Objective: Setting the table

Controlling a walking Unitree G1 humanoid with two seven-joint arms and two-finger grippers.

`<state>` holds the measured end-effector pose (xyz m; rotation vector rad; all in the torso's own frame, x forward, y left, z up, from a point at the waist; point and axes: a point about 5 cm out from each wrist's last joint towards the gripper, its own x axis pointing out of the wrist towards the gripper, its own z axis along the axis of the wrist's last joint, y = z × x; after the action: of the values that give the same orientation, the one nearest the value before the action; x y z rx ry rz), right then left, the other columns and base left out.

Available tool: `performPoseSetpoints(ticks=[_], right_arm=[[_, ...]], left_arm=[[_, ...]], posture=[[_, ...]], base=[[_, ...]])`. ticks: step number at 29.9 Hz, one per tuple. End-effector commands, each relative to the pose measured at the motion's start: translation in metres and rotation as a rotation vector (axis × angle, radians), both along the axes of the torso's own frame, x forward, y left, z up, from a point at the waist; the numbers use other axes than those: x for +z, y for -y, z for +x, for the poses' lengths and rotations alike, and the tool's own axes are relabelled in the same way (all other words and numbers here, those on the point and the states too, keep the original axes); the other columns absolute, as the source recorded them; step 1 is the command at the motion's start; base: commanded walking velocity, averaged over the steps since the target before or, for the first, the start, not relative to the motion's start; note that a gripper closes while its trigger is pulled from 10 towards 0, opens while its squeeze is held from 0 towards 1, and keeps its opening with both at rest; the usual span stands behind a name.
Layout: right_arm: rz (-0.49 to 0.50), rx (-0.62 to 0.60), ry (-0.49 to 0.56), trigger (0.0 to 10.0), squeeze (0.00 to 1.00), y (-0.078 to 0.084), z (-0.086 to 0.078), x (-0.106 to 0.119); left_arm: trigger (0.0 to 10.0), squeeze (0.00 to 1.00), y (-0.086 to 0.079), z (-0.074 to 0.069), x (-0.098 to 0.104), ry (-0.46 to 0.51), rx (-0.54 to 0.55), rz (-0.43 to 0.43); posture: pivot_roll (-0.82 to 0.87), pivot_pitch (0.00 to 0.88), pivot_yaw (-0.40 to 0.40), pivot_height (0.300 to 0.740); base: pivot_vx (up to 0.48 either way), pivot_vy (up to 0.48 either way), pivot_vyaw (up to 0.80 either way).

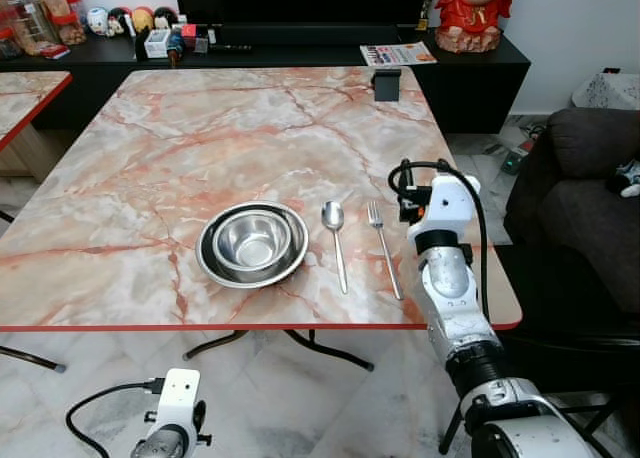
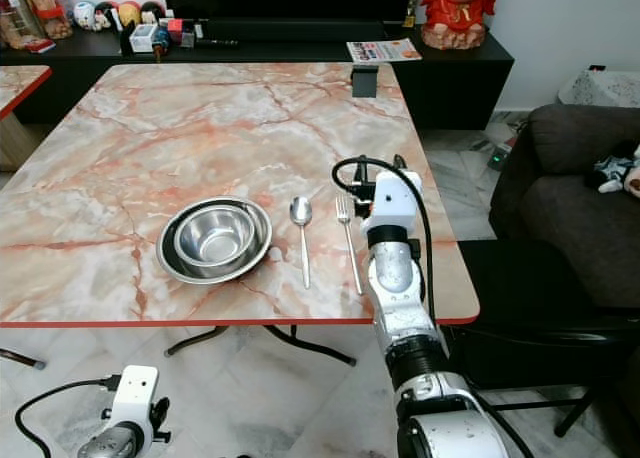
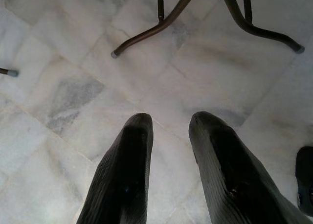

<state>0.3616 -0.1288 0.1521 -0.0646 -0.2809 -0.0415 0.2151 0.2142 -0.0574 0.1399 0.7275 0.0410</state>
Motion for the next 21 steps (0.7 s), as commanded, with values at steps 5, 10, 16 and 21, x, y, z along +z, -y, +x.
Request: performPoseSetpoints(ticks=[5, 10, 16, 21], right_arm=[[0.018, 0.004, -0.006, 10.0, 0.00, -0.0059, -0.0041, -0.0023], [0.042, 0.015, -0.004, 10.0, 0.00, -0.0098, -0.0083, -0.0048], [0.046, 0.004, -0.011, 10.0, 0.00, -0.0107, -0.0093, -0.0053], [0.050, 0.009, -0.009, 10.0, 0.00, -0.0127, -0.0099, -0.0043]], left_arm=[[10.0, 0.00, -0.0059, -0.0059, -0.0031, -0.034, 0.008, 0.008], [10.0, 0.00, -0.0080, -0.0064, -0.0029, -0.039, -0.002, 0.016], [10.0, 0.00, -0.0100, -0.0088, -0.0037, -0.043, -0.002, 0.018], [10.0, 0.00, -0.0110, -0.0108, -0.0045, -0.047, -0.001, 0.019]], posture=[[-0.02, 0.046, 0.043, 0.740], [-0.02, 0.056, 0.052, 0.740], [-0.01, 0.069, 0.057, 0.740], [-0.01, 0.076, 0.061, 0.740]], base=[[0.000, 0.382, 0.00], [0.000, 0.387, 0.00], [0.000, 0.432, 0.00], [0.000, 0.480, 0.00]])
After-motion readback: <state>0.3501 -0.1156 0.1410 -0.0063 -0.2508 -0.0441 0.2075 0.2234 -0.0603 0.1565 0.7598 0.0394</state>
